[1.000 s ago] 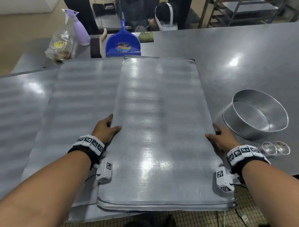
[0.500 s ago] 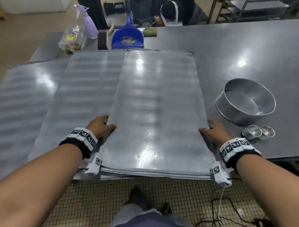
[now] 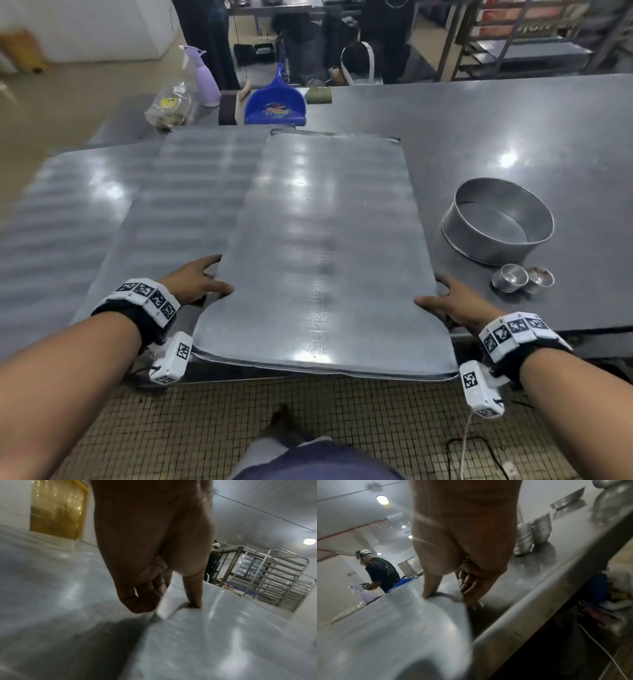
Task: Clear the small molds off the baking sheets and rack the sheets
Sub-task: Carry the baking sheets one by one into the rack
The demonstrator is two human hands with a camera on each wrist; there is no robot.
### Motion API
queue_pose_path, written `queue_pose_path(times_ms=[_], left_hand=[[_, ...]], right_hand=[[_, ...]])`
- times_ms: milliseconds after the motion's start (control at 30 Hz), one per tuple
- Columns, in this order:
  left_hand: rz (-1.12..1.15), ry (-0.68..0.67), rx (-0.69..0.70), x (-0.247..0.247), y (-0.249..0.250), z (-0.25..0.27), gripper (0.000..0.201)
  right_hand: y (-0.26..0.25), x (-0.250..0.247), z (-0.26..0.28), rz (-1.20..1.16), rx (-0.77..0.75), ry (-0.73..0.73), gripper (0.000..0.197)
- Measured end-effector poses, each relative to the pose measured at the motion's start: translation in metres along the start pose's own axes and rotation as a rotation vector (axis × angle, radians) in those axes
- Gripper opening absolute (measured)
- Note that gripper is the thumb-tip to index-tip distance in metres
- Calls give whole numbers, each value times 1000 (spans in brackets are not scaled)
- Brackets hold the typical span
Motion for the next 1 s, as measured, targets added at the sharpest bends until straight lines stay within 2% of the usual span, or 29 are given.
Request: queue_pose_path(times_ms=[67, 167, 267, 367, 400, 467, 500, 600, 733, 900, 1000], left_hand=[[26, -60, -17, -1, -5, 3, 76], [43, -93, -1, 2, -4, 14, 97], [187, -34, -4, 6, -11, 21, 88], [309, 127, 61, 7, -4, 28, 73], [348, 187, 78, 7, -1, 29, 62], [370, 304, 115, 5, 3, 30, 37], [353, 336, 132, 6, 4, 30, 33], [167, 377, 138, 3, 7, 33, 38], [189, 370, 192, -4, 8, 32, 43], [233, 355, 232, -26, 18, 33, 44], [241, 403, 258, -50, 27, 39, 37]], right_hand=[[3, -4, 2, -28, 1, -40, 98], [9, -13, 4, -80, 20, -44, 99], [-2, -12, 8, -78, -14, 4, 85], [-20, -12, 16, -7, -58, 138, 48], [-27, -11, 20, -3, -78, 181, 39], [-37, -8, 26, 47, -78, 249, 41], [-42, -6, 30, 67, -80, 268, 46], [-36, -11, 26, 59, -116, 302, 33], [-41, -10, 31, 24, -142, 344, 22], [-69, -11, 16, 31, -162, 333, 35], [-96, -10, -1, 16, -176, 325, 54]])
Point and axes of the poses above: each hand's wrist, its own z-axis away from the middle knuckle, its own x-axis out of the palm, y = z × x, the point moved 9 cm from there along -z, towards the middle knuckle, and after that the axes turned 13 degrees about -y, right-handed, at the moved point
